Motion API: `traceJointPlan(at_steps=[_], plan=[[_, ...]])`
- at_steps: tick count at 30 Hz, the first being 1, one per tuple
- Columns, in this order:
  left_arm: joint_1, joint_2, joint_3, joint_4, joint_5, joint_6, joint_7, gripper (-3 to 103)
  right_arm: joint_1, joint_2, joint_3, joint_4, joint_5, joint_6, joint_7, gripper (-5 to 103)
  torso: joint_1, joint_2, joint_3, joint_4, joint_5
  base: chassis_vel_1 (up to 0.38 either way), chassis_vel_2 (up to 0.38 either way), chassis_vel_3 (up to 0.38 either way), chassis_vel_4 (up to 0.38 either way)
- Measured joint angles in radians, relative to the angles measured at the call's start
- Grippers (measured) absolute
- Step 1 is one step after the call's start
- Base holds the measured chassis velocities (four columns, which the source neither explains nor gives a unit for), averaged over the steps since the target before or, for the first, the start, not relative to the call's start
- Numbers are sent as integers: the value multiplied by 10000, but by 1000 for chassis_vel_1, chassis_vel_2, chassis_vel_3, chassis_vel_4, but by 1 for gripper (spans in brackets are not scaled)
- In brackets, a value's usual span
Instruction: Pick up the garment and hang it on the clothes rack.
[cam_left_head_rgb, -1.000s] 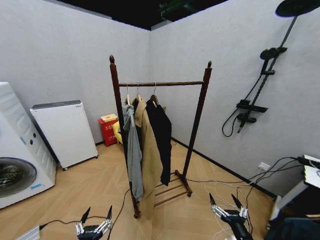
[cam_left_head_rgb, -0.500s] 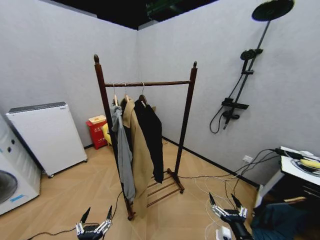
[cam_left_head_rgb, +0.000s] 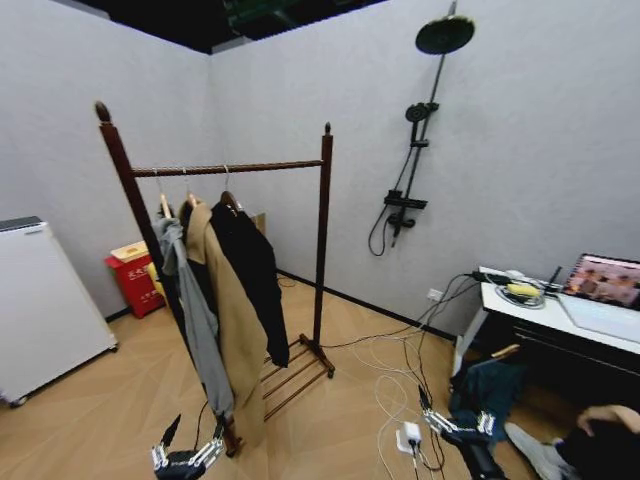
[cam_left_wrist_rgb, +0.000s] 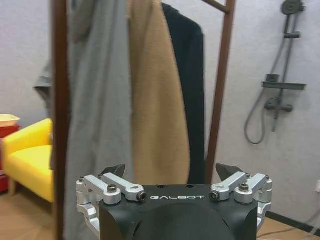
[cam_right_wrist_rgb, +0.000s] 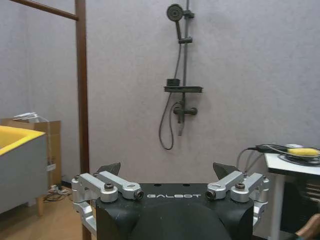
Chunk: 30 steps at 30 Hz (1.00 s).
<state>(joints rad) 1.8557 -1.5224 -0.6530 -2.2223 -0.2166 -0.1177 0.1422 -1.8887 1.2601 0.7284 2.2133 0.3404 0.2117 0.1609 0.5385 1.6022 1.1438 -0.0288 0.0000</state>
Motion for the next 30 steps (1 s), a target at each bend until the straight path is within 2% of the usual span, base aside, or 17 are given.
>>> traceJointPlan(at_steps=[21, 30], plan=[[0, 0, 1, 0, 0, 0, 0, 100, 0, 0, 0, 0, 1, 0, 0, 100, 0, 0, 0, -3, 0, -122, -127, -122, -124], [0, 1, -3, 0, 0, 0, 0, 100, 4, -1, -1, 0, 1, -1, 0, 100, 1, -1, 0, 2, -2, -20, -80, -61, -5]])
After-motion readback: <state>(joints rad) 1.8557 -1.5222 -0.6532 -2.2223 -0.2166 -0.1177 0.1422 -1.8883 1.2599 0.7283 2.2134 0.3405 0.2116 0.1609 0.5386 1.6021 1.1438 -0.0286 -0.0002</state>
